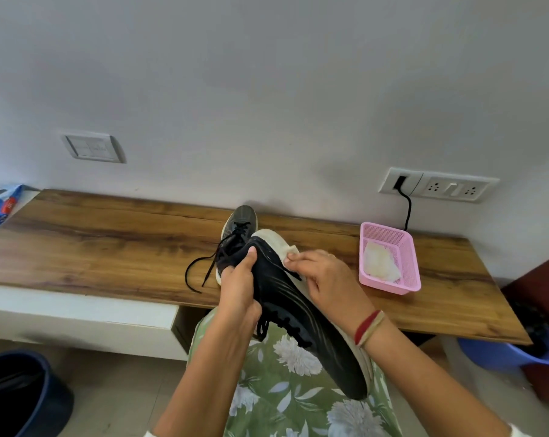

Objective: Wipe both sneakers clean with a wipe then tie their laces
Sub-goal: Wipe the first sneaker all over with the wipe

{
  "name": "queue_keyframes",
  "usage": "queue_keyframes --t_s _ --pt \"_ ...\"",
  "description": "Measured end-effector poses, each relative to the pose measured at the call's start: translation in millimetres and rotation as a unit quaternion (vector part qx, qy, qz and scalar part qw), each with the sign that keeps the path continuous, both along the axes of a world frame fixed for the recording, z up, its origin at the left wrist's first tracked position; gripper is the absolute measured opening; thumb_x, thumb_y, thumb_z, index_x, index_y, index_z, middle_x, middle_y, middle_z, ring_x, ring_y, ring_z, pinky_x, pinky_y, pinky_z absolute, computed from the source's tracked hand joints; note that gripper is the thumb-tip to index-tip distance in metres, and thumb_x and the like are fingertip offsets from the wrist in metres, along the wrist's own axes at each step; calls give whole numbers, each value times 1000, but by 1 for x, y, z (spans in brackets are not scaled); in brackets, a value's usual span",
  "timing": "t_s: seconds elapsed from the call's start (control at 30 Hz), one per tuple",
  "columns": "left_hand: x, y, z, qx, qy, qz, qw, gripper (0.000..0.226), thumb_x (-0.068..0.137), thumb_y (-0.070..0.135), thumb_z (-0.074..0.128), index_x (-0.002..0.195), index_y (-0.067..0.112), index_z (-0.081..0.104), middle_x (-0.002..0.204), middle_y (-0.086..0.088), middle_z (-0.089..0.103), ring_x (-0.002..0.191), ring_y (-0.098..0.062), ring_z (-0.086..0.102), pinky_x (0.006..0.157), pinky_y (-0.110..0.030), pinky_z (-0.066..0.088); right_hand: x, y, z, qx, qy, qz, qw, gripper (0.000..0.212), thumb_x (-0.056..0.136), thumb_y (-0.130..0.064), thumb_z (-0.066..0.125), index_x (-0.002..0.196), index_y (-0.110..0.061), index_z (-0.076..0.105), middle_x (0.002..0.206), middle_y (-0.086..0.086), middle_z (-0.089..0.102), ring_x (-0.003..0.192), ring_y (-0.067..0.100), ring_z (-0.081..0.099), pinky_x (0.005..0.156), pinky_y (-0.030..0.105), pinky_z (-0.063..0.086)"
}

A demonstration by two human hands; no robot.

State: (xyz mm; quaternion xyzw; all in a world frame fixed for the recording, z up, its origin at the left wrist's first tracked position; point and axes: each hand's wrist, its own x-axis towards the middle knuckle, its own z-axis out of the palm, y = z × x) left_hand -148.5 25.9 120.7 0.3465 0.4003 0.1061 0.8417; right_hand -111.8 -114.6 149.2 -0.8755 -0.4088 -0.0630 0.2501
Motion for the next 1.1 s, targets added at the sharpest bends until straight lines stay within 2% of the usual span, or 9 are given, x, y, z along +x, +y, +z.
queue_keyframes --t_s 0.13,0.27,0.37,0.47,0.63,0.77,0.9,1.0,1.1 --pt "1 5 -5 -21 4 12 1000 39 92 24 61 125 4 54 112 -19 66 96 -35 66 64 -37 55 -16 -22 -6 -40 43 14 998 26 87 -19 52 106 -14 69 107 0 68 99 15 62 92 24 41" --pt "-1 4 -10 -39 14 20 999 37 92 23 62 124 6 56 115 -18 65 99 -35 64 68 -41 54 -19 -37 -12 -113 56 35 991 24 92 -15 54 113 -17 66 114 -4 65 107 11 55 93 14 31" --pt "-3 -1 -15 -54 23 13 998 35 92 24 61 123 7 56 114 -17 66 98 -35 64 73 -44 54 -15 -43 -7 -192 85 36 977 22 93 -18 53 110 -20 67 108 -7 63 102 8 54 93 20 44" --pt "-2 3 -20 -55 31 33 997 41 92 26 62 127 7 53 113 -15 66 96 -33 65 68 -43 55 -2 -42 13 -265 143 2 953 20 90 -8 53 98 -18 69 105 -5 62 96 10 58 86 21 48" --pt "2 13 -14 -51 16 57 997 44 93 28 59 131 8 50 116 -13 64 96 -31 64 64 -41 53 25 3 29 -65 48 -7 997 25 89 -7 53 107 -15 69 108 0 65 94 9 58 80 4 35" --pt "3 17 -8 -67 7 77 995 43 95 28 57 132 6 48 119 -16 62 92 -30 63 61 -41 51 22 18 6 -111 48 90 989 24 91 -7 52 108 -13 69 110 4 67 101 17 60 95 28 46" --pt "3 24 -12 -79 4 79 994 41 96 28 56 130 7 50 120 -15 62 94 -31 62 64 -43 51 22 -8 -4 -122 54 102 986 22 91 -11 55 108 -14 69 114 0 66 107 12 56 93 16 34" --pt "3 20 -19 -76 13 69 995 40 95 28 57 129 8 51 120 -14 63 94 -31 63 67 -43 51 21 -26 -7 -151 64 103 981 22 92 -17 54 107 -15 70 112 -1 66 105 11 56 93 18 38" --pt "2 17 -25 -82 23 78 993 41 95 28 57 131 9 50 122 -14 62 95 -31 62 68 -44 51 20 -41 -7 -188 79 100 974 24 91 -9 52 106 -15 70 111 -2 65 105 10 55 92 18 40"
